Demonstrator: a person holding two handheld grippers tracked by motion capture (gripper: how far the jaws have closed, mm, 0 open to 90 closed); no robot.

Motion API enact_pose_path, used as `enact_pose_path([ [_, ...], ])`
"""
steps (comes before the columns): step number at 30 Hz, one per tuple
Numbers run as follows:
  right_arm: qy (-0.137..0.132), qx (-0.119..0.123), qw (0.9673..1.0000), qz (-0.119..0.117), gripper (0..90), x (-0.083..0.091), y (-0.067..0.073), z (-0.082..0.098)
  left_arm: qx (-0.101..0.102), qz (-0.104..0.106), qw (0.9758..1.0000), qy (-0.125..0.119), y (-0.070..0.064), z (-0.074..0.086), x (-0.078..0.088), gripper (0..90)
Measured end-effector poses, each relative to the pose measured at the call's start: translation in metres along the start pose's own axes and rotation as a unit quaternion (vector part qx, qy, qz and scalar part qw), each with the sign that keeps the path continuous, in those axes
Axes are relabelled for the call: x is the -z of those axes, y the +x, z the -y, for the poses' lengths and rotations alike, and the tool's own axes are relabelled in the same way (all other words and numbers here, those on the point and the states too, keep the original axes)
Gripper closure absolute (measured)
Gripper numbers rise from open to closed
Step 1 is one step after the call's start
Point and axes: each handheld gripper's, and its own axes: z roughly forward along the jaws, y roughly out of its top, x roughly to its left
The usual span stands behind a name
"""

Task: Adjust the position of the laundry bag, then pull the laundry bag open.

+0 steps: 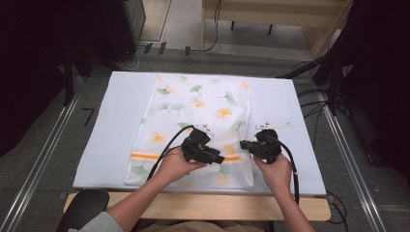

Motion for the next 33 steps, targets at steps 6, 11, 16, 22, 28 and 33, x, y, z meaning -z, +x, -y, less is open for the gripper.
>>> enact_pose_path([
  [6, -0.003, 0.001, 1.0000, 0.000, 90.0, 0.001, 0.001, -0.002, -0.005, 0.005, 1.0000, 0.004, -0.007, -0.003, -0.009, 68.3],
  [11, -0.002, 0.000, 1.0000, 0.000, 90.0, 0.002, 0.000, -0.001, -0.015, 0.001, 0.9999, 0.003, -0.014, -0.007, -0.016, 70.7],
  [16, -0.005, 0.001, 1.0000, 0.000, 90.0, 0.003, 0.001, -0.002, -0.041, -0.017, 0.9990, 0.000, -0.021, -0.012, -0.022, 81.5],
  [22, -0.004, 0.001, 1.0000, -0.001, 90.0, 0.002, 0.001, -0.002, -0.044, -0.028, 0.9986, 0.001, -0.026, -0.021, -0.028, 90.0],
  [28, -0.002, -0.001, 1.0000, 0.000, 90.0, 0.002, 0.001, -0.002, -0.034, -0.031, 0.9988, -0.013, -0.029, -0.029, -0.038, 90.0],
  [33, -0.003, -0.002, 1.0000, 0.000, 90.0, 0.003, 0.001, -0.001, -0.021, -0.039, 0.9989, -0.016, -0.032, -0.030, -0.043, 90.0],
])
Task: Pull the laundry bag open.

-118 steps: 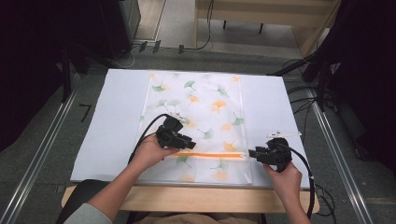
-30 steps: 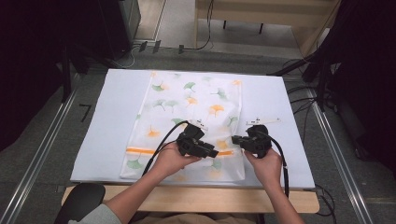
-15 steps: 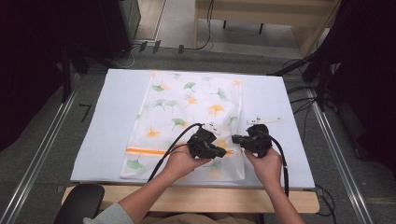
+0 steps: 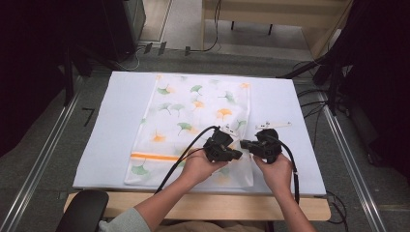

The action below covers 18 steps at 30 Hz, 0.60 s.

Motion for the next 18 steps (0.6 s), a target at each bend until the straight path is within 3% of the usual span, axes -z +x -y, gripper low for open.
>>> enact_pose_path([
  [5, 0.000, 0.001, 1.0000, 0.000, 90.0, 0.000, -0.001, 0.001, 0.003, 0.004, 0.9999, -0.012, -0.002, -0.003, -0.003, 88.7],
  [10, 0.000, -0.001, 1.0000, 0.001, 90.0, 0.000, -0.001, 0.001, -0.015, 0.009, 0.9996, -0.021, -0.007, -0.005, -0.006, 90.0],
  [18, -0.001, -0.003, 1.0000, 0.001, 90.0, 0.000, -0.001, 0.000, -0.028, -0.002, 0.9991, -0.033, -0.010, -0.005, -0.011, 90.0],
])
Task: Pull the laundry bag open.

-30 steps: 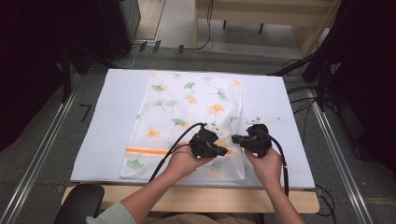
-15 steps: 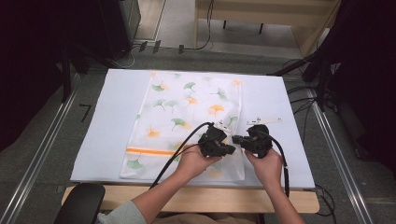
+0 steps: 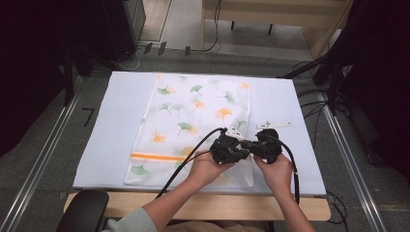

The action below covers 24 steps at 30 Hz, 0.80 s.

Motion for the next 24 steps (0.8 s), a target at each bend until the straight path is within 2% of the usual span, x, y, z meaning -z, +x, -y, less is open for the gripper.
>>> enact_pose_path([
  [1, 0.001, 0.000, 1.0000, 0.000, 90.0, 0.000, 0.000, 0.000, 0.001, 0.001, 1.0000, -0.001, 0.000, 0.000, -0.001, 90.0],
  [6, 0.001, 0.000, 1.0000, -0.001, 90.0, 0.001, 0.000, 0.000, -0.001, 0.002, 0.9997, 0.024, 0.002, 0.004, -0.007, 90.0],
  [10, 0.000, -0.001, 1.0000, -0.002, 90.0, 0.001, 0.000, 0.000, -0.017, -0.008, 0.9991, 0.038, 0.002, 0.005, -0.004, 90.0],
  [14, 0.000, -0.002, 1.0000, -0.002, 90.0, 0.001, -0.001, 0.000, -0.004, -0.007, 0.9995, 0.031, 0.007, 0.008, 0.003, 89.6],
  [16, 0.001, -0.002, 1.0000, -0.001, 90.0, 0.001, -0.001, 0.000, -0.002, -0.006, 0.9995, 0.030, 0.008, 0.009, 0.007, 87.6],
  [17, 0.001, -0.002, 1.0000, -0.001, 90.0, 0.001, -0.001, 0.000, 0.001, -0.007, 0.9995, 0.031, 0.009, 0.010, 0.008, 83.0],
  [19, 0.001, -0.001, 1.0000, -0.001, 90.0, 0.001, -0.001, 0.000, -0.001, -0.010, 0.9994, 0.034, 0.010, 0.012, 0.010, 81.9],
  [23, 0.002, -0.001, 1.0000, -0.001, 90.0, 0.001, -0.001, 0.000, 0.012, -0.007, 0.9992, 0.038, 0.013, 0.018, 0.010, 69.3],
  [24, 0.002, -0.001, 1.0000, -0.001, 90.0, 0.001, -0.001, 0.000, 0.013, -0.007, 0.9991, 0.041, 0.014, 0.020, 0.010, 69.3],
])
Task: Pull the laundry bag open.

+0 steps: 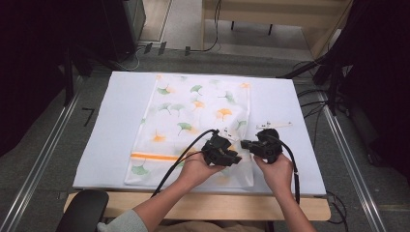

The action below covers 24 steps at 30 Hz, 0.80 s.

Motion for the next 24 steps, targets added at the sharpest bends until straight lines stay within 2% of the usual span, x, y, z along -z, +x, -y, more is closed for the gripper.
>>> enact_pose_path([
  [6, 0.001, 0.000, 1.0000, 0.000, 90.0, 0.000, 0.000, 0.000, 0.000, -0.004, 1.0000, 0.008, -0.001, 0.007, -0.008, 58.3],
  [11, -0.002, 0.003, 1.0000, -0.002, 90.0, 0.000, 0.002, 0.000, -0.005, -0.018, 0.9998, 0.006, -0.003, 0.007, -0.016, 56.5],
  [15, 0.000, 0.003, 1.0000, 0.000, 90.0, 0.000, 0.003, 0.000, -0.017, -0.031, 0.9993, 0.007, -0.004, 0.009, -0.020, 61.4],
  [20, 0.001, 0.001, 1.0000, 0.000, 90.0, 0.000, 0.003, 0.000, -0.018, -0.039, 0.9991, 0.005, -0.003, 0.009, -0.023, 69.5],
  [24, 0.002, 0.000, 1.0000, 0.000, 90.0, 0.000, 0.003, 0.000, -0.011, -0.028, 0.9995, 0.007, -0.003, 0.010, -0.022, 74.1],
])
